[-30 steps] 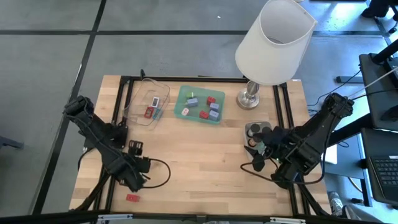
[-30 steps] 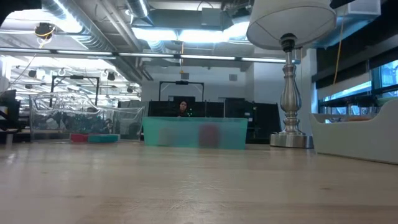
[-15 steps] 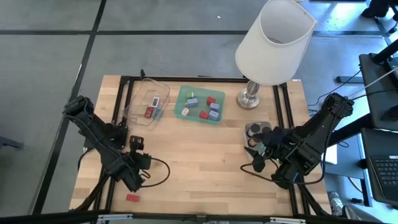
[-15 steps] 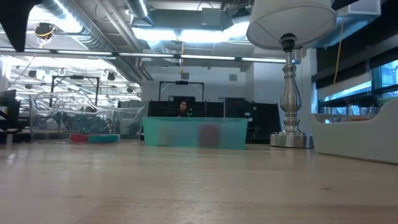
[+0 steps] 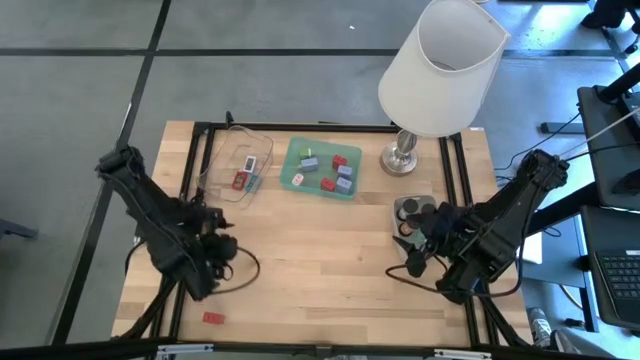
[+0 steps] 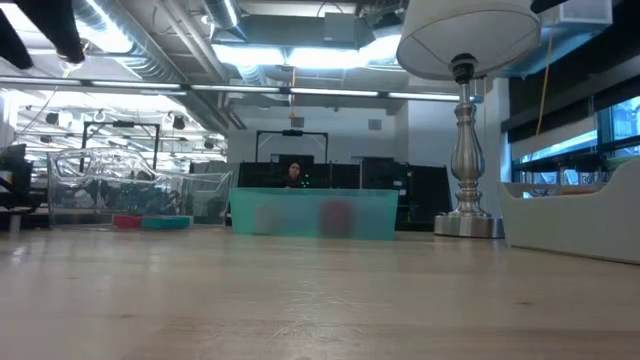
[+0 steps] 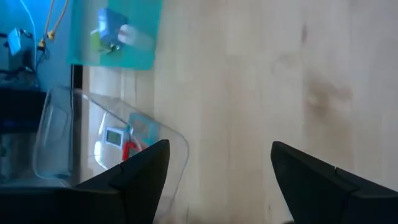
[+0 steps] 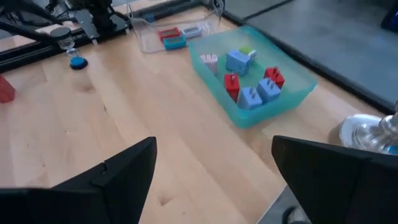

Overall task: Pick & Place Office items
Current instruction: Put the blue hourglass into the gray bin

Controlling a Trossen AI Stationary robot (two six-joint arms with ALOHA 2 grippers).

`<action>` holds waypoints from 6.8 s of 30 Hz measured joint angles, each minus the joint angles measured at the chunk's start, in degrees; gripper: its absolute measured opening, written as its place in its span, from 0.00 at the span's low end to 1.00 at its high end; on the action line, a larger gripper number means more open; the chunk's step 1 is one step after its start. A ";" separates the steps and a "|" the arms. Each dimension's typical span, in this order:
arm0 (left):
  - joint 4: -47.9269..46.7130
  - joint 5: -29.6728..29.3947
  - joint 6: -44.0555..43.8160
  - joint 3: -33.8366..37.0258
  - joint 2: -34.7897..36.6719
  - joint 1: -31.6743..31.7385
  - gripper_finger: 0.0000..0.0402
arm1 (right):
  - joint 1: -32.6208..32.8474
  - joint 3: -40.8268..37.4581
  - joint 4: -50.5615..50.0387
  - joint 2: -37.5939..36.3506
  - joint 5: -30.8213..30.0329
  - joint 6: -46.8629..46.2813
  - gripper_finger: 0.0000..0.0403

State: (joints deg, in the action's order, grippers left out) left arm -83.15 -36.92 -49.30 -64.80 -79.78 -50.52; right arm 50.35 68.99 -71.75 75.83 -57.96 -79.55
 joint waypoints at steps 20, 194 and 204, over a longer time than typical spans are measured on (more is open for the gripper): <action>24.15 6.04 -4.03 14.82 21.81 1.01 0.69 | 0.11 -0.02 1.68 0.98 -8.09 6.77 0.77; 49.05 24.07 34.59 -18.42 -30.22 38.58 0.64 | -0.02 0.02 12.18 0.98 36.42 -3.32 0.77; 44.91 24.49 31.16 -18.40 -21.91 38.21 0.62 | -0.02 0.02 12.64 0.96 33.11 -0.07 0.77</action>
State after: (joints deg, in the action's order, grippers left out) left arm -38.24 -12.43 -18.14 -83.20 -101.69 -12.31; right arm 50.33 69.01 -59.11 76.79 -24.85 -79.61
